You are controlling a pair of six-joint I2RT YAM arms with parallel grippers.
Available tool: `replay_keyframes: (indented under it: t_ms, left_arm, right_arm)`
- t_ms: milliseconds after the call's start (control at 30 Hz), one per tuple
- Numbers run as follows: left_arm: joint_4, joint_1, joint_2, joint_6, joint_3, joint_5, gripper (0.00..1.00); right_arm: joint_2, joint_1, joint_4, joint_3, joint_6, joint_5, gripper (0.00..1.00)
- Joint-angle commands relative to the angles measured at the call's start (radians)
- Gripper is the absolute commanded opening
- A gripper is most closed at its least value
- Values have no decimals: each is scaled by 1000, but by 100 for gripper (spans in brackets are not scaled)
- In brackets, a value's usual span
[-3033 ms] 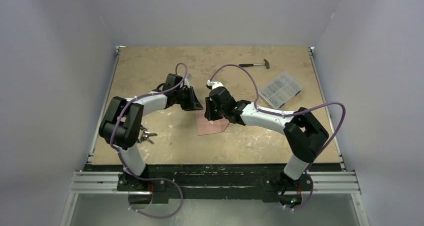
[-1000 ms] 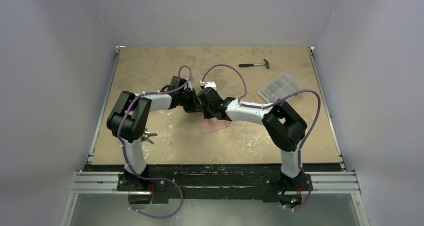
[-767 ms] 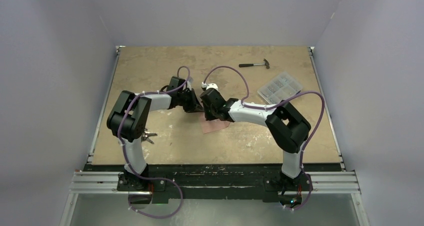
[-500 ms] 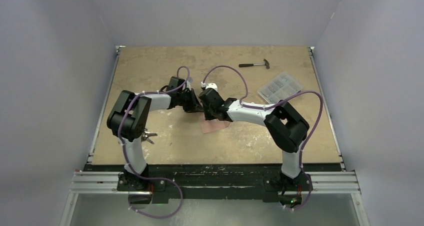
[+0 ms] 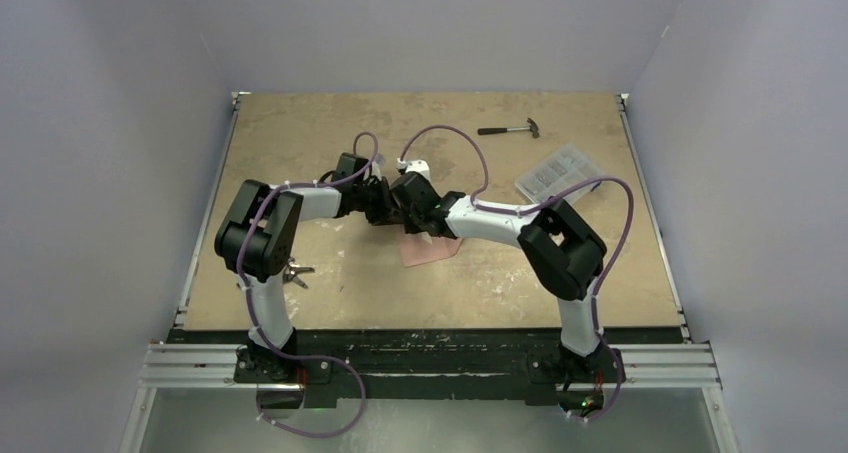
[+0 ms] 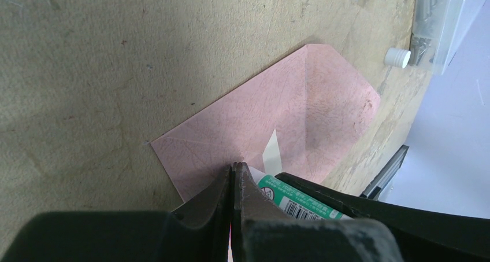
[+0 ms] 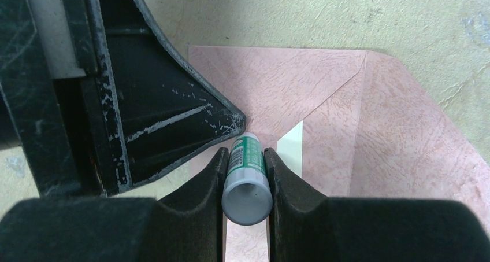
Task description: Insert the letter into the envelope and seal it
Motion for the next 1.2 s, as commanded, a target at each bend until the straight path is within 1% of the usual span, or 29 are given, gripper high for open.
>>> replay_keyframes:
  t_ms: [0, 100, 300, 433, 600, 700, 867, 900, 1067, 1167]
  left_arm:
    - [-107, 7, 75, 47, -32, -162, 0]
    - [-108, 9, 75, 41, -33, -170, 0]
    - [-104, 9, 83, 38, -36, -171, 0]
    - [-106, 10, 84, 39, -36, -169, 0]
    - [-108, 11, 91, 42, -32, -163, 0]
    - [-109, 10, 96, 43, -28, -162, 0]
    - [-124, 11, 99, 48, -13, -168, 0]
    - [-126, 11, 99, 48, -11, -169, 0]
    - [-124, 11, 108, 40, -4, -175, 0]
    - [-123, 11, 118, 33, 1, -183, 0]
  right_arm:
    - [-30, -11, -76, -62, -10, -124, 0]
    - [-41, -10, -104, -76, -5, -190, 0]
    - [-64, -11, -135, -100, -5, -221, 0]
    - [-43, -17, -149, -66, -21, -146, 0]
    - [6, -67, -109, -34, -45, -70, 0]
    - [32, -89, -71, -7, -68, -61, 0]
    - [65, -98, -80, 41, -85, -82, 0]
    - [57, -98, -75, 31, -88, -79, 0]
    - [10, -87, -59, -63, -104, -185, 0]
    - [-12, -84, -80, -103, -105, -190, 0]
